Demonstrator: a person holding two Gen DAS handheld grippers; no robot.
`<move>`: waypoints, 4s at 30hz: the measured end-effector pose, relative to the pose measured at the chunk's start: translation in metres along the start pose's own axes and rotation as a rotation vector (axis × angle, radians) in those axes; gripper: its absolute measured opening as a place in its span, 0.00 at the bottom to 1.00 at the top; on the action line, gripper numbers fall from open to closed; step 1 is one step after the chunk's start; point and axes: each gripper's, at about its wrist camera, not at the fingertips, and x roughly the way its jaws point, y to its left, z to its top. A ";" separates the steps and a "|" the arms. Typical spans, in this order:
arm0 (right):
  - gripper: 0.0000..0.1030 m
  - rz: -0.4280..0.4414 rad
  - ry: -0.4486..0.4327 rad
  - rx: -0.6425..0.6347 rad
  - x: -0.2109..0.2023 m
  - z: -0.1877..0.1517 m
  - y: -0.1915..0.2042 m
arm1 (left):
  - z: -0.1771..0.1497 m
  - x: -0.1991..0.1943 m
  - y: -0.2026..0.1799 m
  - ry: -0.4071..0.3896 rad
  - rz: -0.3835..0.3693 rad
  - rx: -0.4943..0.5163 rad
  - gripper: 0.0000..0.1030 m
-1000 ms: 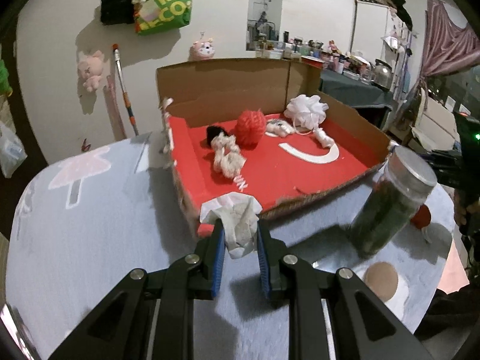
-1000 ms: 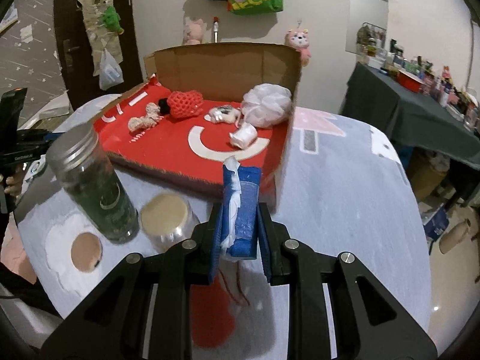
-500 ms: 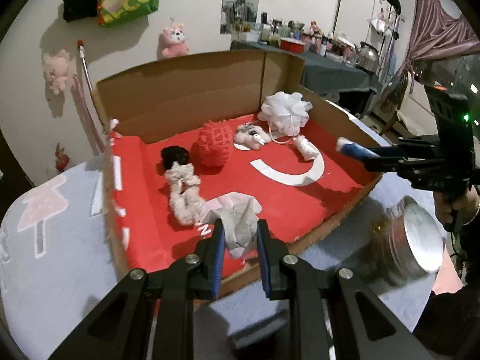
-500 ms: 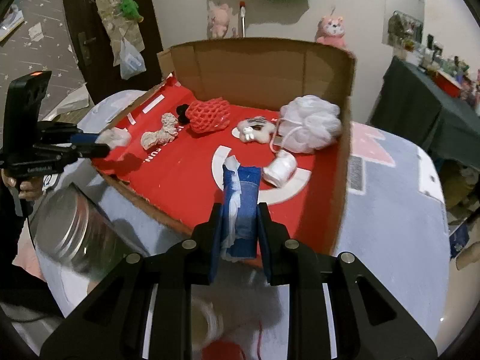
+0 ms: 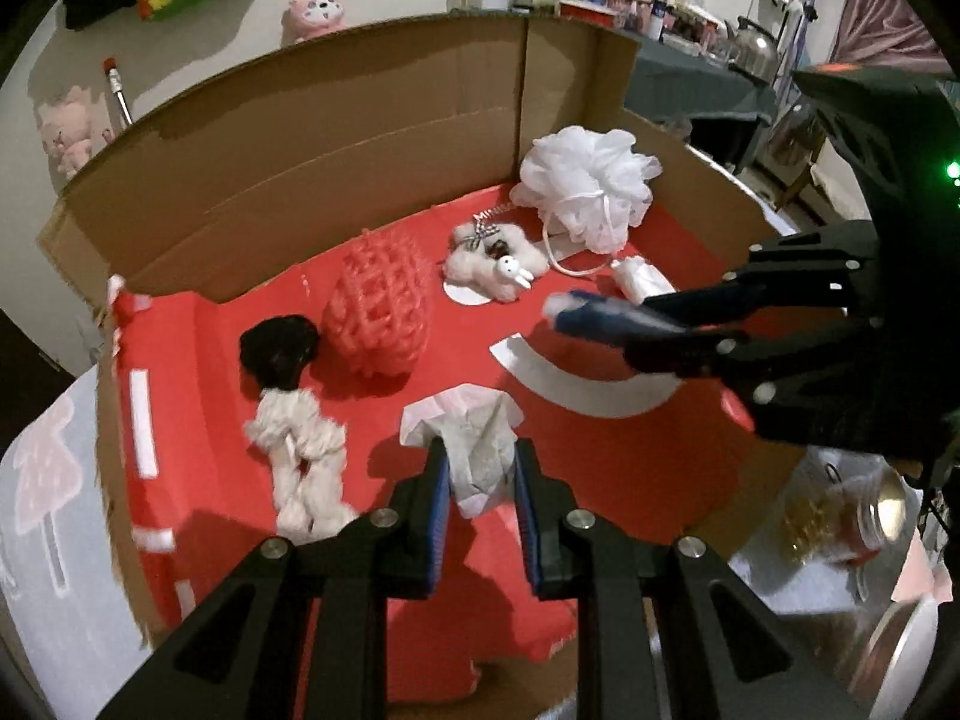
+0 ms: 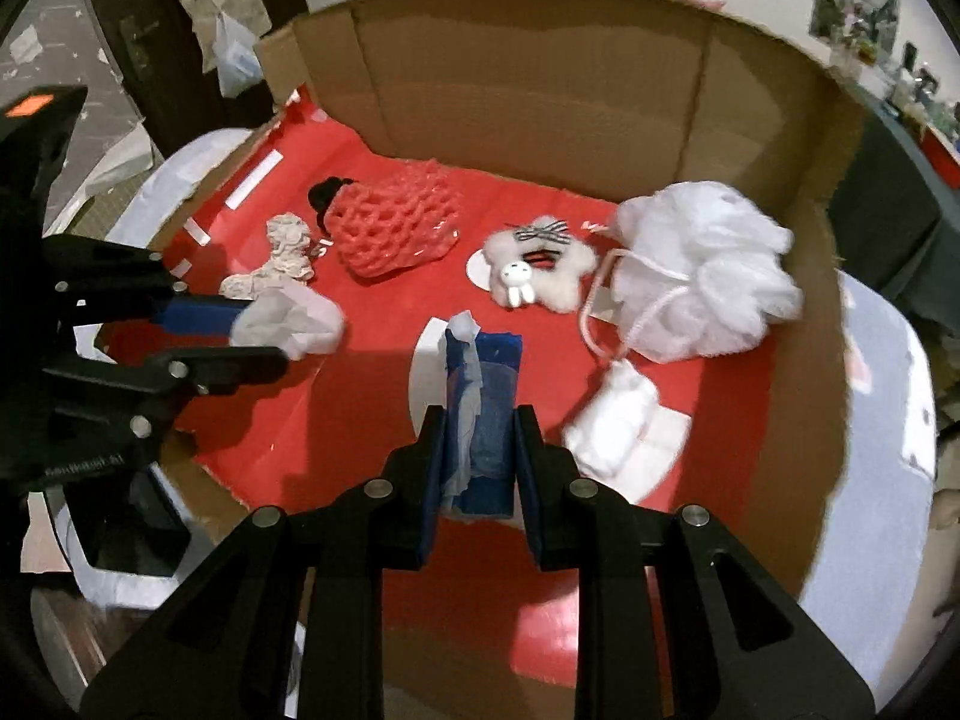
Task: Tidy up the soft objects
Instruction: 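Lower both grippers into the box and open them to release the items, then withdraw both grippers from the box toward the tan puff and red knitted item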
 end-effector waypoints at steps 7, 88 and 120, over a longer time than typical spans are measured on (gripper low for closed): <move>0.20 -0.040 0.075 -0.037 0.018 0.015 0.000 | 0.016 0.021 0.002 0.048 0.007 0.003 0.21; 0.85 -0.355 -0.608 0.056 -0.206 -0.183 0.117 | -0.163 -0.186 -0.118 -0.678 0.175 -0.131 1.00; 0.88 -0.392 -0.581 0.228 -0.119 -0.276 0.114 | -0.239 -0.100 -0.125 -0.561 0.168 -0.266 1.00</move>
